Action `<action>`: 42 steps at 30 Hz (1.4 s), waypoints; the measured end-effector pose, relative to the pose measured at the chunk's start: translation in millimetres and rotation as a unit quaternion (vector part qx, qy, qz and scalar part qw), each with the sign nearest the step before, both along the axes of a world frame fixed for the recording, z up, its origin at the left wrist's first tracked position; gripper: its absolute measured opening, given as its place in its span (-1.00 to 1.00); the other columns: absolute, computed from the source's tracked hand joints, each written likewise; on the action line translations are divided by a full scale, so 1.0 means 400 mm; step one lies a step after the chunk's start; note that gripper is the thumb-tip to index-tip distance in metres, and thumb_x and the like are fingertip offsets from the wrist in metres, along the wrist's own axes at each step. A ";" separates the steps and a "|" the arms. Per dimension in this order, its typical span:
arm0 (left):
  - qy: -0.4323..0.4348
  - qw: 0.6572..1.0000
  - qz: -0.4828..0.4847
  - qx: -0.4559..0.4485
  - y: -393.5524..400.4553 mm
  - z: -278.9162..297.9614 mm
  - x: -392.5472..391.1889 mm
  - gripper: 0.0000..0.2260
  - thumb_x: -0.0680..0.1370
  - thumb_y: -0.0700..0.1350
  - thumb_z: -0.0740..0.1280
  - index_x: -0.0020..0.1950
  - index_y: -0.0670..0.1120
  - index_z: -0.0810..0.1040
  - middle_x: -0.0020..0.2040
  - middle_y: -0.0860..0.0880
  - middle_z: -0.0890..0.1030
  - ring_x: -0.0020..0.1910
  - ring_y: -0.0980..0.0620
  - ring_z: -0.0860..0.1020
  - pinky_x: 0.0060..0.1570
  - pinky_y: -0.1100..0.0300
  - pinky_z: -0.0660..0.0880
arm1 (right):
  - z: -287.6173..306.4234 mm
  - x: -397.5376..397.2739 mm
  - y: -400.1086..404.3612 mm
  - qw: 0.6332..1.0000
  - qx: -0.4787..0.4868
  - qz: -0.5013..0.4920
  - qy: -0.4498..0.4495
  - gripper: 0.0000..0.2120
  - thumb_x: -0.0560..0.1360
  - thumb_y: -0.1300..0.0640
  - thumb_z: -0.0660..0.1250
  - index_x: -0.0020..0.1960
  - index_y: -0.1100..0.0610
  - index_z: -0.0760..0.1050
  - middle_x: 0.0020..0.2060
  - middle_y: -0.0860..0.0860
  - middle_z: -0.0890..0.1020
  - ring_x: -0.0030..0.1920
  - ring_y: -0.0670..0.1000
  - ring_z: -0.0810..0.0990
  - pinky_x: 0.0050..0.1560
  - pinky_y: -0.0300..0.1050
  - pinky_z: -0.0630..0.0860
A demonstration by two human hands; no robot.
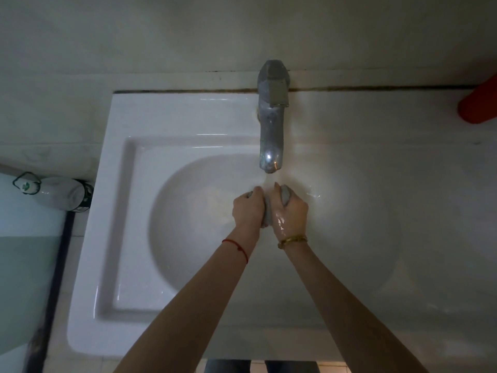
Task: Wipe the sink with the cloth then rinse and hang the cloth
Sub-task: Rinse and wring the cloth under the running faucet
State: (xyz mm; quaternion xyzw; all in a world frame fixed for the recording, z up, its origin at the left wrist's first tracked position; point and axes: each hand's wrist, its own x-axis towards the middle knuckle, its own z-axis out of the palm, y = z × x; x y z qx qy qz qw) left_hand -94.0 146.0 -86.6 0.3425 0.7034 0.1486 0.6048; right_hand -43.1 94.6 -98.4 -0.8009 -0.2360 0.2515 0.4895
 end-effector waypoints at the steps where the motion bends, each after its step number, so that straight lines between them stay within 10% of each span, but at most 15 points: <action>1: -0.011 1.000 -0.014 -0.007 -0.001 -0.003 -0.002 -0.77 0.61 -0.06 0.23 -0.22 -0.09 0.49 -0.15 -0.14 0.59 -0.09 -0.14 0.61 -0.05 -0.04 0.64 | 0.001 0.006 -0.003 0.999 -0.009 -0.016 0.041 -0.67 0.57 -0.01 0.29 -0.34 0.03 0.35 -0.46 -0.09 0.46 -0.43 -0.18 0.45 -0.39 -0.35 0.35; 9: 0.008 0.979 -0.129 0.160 -0.002 0.005 -0.033 -0.85 0.60 -0.11 0.28 0.15 -0.04 0.50 -0.08 0.04 0.58 -0.14 0.12 0.56 -0.17 0.26 0.52 | -0.014 0.047 0.002 0.895 0.018 -0.069 0.440 -0.82 0.38 0.08 0.50 -0.13 0.16 0.60 -0.10 0.13 0.67 -0.01 0.13 0.63 0.15 0.09 0.55; 13: 0.031 0.964 -0.156 0.214 -0.004 0.010 -0.034 -0.82 0.61 -0.04 0.21 -0.03 -0.14 0.48 -0.28 0.04 0.51 -0.30 0.08 0.47 -0.17 0.07 0.51 | 0.011 0.058 0.018 0.825 0.054 -0.046 0.561 -0.72 0.51 -0.04 0.34 -0.13 0.20 0.55 0.07 0.24 0.57 0.13 0.18 0.56 0.21 0.07 0.50; 17: 0.029 0.967 -0.142 0.210 -0.009 0.015 -0.012 -0.76 0.61 -0.03 0.22 -0.19 -0.12 0.40 -0.33 0.03 0.48 -0.33 0.05 0.45 -0.19 0.02 0.52 | 0.008 0.022 0.050 0.898 -0.054 -0.049 0.434 -0.33 0.22 -0.54 0.31 0.00 0.00 0.61 0.04 0.08 0.67 0.05 0.10 0.65 0.16 0.18 0.56; 24: 0.022 0.985 -0.077 0.151 -0.009 0.021 0.010 -0.69 0.56 -0.09 0.32 -0.37 0.01 0.34 -0.40 0.04 0.44 -0.42 0.10 0.41 -0.44 0.28 0.41 | 0.037 0.001 0.061 0.935 -0.055 -0.128 0.325 -0.66 0.53 -0.03 0.31 -0.37 0.10 0.47 -0.38 0.05 0.61 -0.28 0.08 0.63 -0.15 0.00 0.61; 28: 0.035 0.990 -0.077 0.111 0.001 0.017 0.004 -0.70 0.51 -0.19 0.32 -0.41 -0.05 0.37 -0.44 0.03 0.44 -0.44 0.09 0.42 -0.47 0.30 0.36 | 0.009 -0.009 0.060 0.942 -0.018 -0.140 0.303 -0.50 0.50 0.27 0.23 -0.58 0.01 0.29 -0.59 -0.13 0.39 -0.41 -0.02 0.40 -0.26 -0.07 0.43; 36: -0.047 0.997 -0.005 -0.057 0.009 0.003 -0.004 -0.82 0.58 -0.18 0.27 -0.22 -0.08 0.53 -0.20 -0.09 0.59 -0.12 -0.09 0.58 -0.01 0.05 0.58 | -0.002 0.016 0.025 0.997 -0.009 -0.013 0.082 -0.67 0.55 0.14 0.31 -0.36 0.07 0.32 -0.46 -0.07 0.42 -0.44 -0.19 0.39 -0.38 -0.35 0.36; 40: -0.070 0.995 -0.058 0.033 0.013 0.003 -0.009 -0.90 0.61 -0.15 0.23 -0.09 -0.03 0.49 -0.11 -0.09 0.55 -0.09 -0.10 0.53 -0.05 -0.04 0.55 | -0.003 0.042 0.011 0.965 -0.033 -0.072 0.250 -0.91 0.45 0.08 0.44 -0.12 0.04 0.54 -0.22 -0.08 0.61 -0.18 -0.12 0.57 -0.21 -0.29 0.47; 42: -0.071 0.990 -0.089 0.086 0.016 0.008 -0.012 -0.89 0.56 -0.21 0.25 0.01 -0.04 0.53 -0.03 -0.09 0.59 -0.06 -0.10 0.57 -0.09 0.00 0.57 | -0.013 0.051 0.007 0.906 -0.023 -0.100 0.410 -0.69 0.33 -0.04 0.54 -0.02 0.08 0.62 -0.06 0.04 0.69 -0.04 0.01 0.65 -0.07 -0.13 0.57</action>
